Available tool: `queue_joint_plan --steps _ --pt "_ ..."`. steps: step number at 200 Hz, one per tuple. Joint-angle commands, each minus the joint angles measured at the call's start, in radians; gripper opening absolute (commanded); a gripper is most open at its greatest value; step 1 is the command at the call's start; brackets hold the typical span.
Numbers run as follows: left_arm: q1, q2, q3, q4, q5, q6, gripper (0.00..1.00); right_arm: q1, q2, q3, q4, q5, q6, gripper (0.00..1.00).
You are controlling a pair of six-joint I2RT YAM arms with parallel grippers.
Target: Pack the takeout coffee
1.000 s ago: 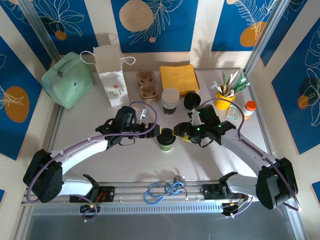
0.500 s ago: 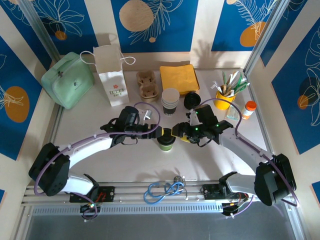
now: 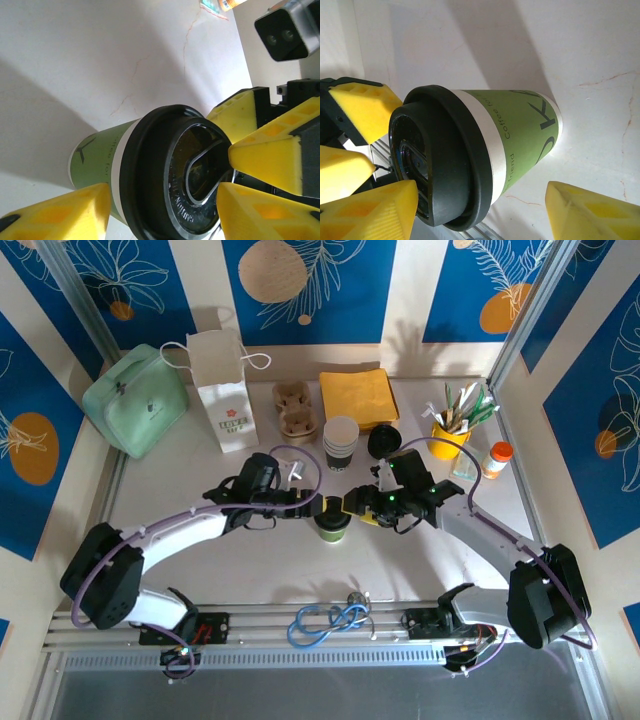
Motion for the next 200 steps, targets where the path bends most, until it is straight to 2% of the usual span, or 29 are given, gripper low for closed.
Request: queue_joint_plan --steps 1,200 --pt "-0.008 0.006 -0.003 -0.012 0.026 0.018 0.56 0.006 -0.001 0.0 -0.005 -0.017 0.002 0.68" --pt "-0.008 0.042 0.017 -0.08 -0.003 0.055 0.47 -0.002 -0.008 -0.059 0.003 0.004 0.006 0.62"
